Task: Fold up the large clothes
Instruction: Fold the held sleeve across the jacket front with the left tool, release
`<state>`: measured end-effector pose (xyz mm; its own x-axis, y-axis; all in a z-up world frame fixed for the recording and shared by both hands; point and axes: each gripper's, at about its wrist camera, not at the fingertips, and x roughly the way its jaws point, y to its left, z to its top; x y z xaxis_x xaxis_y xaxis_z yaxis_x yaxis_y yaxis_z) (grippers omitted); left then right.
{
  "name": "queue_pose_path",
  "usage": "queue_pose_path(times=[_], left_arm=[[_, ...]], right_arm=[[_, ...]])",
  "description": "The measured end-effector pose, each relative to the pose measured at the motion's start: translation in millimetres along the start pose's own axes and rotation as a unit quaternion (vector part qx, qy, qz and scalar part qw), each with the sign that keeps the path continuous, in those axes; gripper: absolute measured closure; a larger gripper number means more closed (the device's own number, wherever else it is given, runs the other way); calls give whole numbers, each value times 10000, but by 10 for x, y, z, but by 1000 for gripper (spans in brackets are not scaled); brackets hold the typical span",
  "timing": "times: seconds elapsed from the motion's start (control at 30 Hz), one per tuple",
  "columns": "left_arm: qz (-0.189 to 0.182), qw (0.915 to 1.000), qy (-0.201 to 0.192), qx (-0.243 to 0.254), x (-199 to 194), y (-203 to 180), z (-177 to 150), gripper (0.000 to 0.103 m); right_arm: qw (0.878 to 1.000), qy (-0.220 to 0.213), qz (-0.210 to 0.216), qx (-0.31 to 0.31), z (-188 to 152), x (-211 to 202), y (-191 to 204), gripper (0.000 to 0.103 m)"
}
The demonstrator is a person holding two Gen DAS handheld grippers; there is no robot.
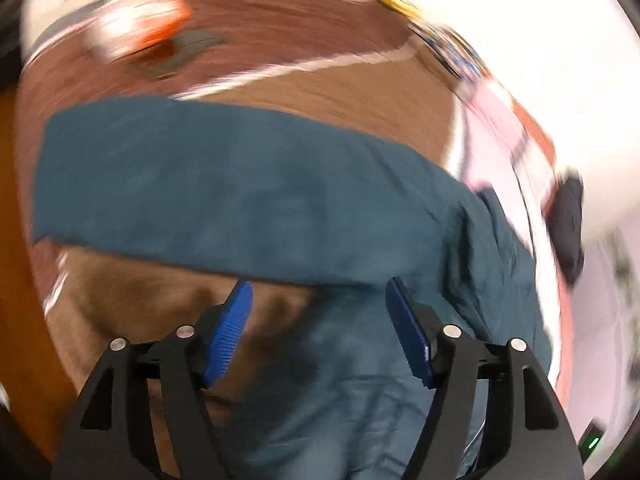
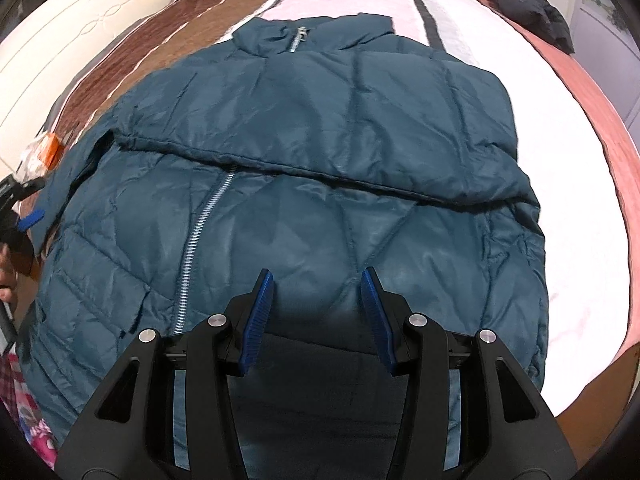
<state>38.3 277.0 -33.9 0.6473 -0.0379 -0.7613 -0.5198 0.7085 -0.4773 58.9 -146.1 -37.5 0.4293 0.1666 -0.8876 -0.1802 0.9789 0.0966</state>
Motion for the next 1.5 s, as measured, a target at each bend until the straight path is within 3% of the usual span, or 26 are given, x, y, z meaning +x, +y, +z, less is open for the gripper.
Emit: queue_pose_path(times=[0.13,0.27,0.57,0.73,0.87,0.93,1.0,1.1,1.17,1.3,1.5], left_arm=[[-53,9929,-102,-1181,-92,657,90,34],[-166,9776,-118,-2094,-27,1105,117,34],[-470,9545,-56,-2945,225,1513,79,34],[-671,9417,-267,-3285,215,1603,95,34],[-647,9462,-378,-3148,186,1621,143,37],[-532,9480,-400,-3111,214,1625,166,48],[-314,9503,-361,-3075,273,1623,195,71],[-190,9490,-307,-3132,303,1637,201,85],[-173,9543,-442,-2952,223,1596,232,95],[-71,9679,-873,-2358,-55,1353,346,100],[-106,9797,-1681,-1084,-571,672,641,101]], right_arm=[[9999,32,19,-163,19,8,157,57],[9995,36,-16,-309,27,-3,290,57],[9990,77,-99,-428,71,17,410,57],[9988,107,-127,-456,69,40,425,57],[9990,137,-150,-408,69,71,409,57],[9991,150,-157,-373,66,86,399,57],[9991,151,-136,-360,61,89,392,57],[9992,111,-135,-368,58,68,382,57],[9993,79,-134,-346,58,50,368,57],[9996,41,-122,-247,64,26,304,57],[9999,-54,-63,-126,68,-31,205,57]])
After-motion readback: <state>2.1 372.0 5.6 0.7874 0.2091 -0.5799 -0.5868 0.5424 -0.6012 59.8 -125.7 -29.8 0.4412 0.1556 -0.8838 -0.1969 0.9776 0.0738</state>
